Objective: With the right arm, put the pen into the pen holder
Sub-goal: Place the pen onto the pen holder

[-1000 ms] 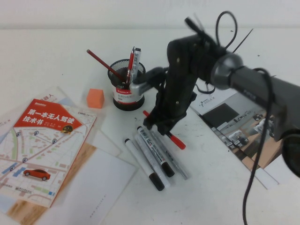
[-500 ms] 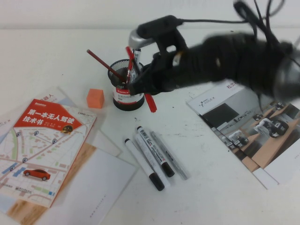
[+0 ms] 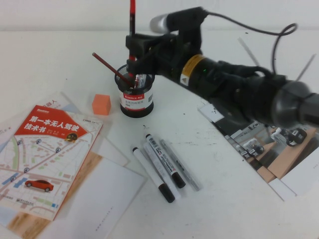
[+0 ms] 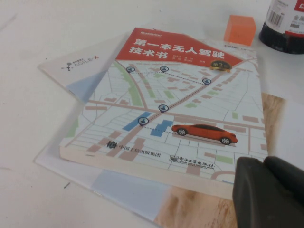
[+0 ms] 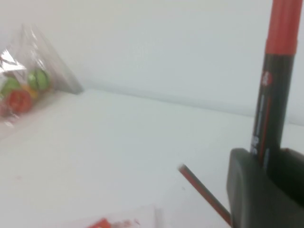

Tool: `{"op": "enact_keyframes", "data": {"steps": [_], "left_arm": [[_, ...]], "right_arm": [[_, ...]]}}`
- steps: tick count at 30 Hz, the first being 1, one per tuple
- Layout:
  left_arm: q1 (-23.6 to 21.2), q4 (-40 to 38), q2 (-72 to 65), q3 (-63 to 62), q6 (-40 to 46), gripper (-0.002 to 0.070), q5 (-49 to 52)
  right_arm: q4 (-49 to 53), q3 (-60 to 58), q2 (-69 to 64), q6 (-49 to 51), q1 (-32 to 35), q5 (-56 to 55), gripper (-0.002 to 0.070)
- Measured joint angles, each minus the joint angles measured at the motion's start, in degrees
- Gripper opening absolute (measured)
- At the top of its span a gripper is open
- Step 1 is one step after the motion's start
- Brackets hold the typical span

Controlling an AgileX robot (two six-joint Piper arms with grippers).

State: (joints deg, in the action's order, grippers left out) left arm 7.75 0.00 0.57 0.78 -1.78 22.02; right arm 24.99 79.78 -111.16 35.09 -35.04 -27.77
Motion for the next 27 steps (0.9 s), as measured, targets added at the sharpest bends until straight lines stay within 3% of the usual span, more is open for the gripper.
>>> {"op": "enact_keyframes", "data": {"steps": [5,14,17,20,24,27], "left_arm": [[0.0,0.0,0.0,0.0,0.0,-0.0001,0.0],[0.0,0.0,0.0,0.0,0.0,-0.0001,0.0],[0.0,0.0,0.0,0.0,0.0,-0.0001,0.0],[0.0,0.0,0.0,0.0,0.0,-0.0001,0.0],[0.0,0.0,0.0,0.0,0.0,-0.0001,0.0],[0.0,0.0,0.0,0.0,0.0,-0.0001,0.0]], "right_arm": [[-0.45,5.34,-6.5,-2.96,0.1,0.0,0.0092],[-2.28,11.57,-13.22,-5.96,0.1,3.13,0.0356],[-2.52,11.72,-13.46,-6.41,0.1,4.38,0.0395],[-2.52,11.72,-12.59,-6.41,0.1,6.52,0.034],[-2.52,8.29,-7.73,-6.41,0.1,6.34,0.0088],[-2.18,1.07,-1.2,-6.31,0.1,1.54,0.0013]]}}
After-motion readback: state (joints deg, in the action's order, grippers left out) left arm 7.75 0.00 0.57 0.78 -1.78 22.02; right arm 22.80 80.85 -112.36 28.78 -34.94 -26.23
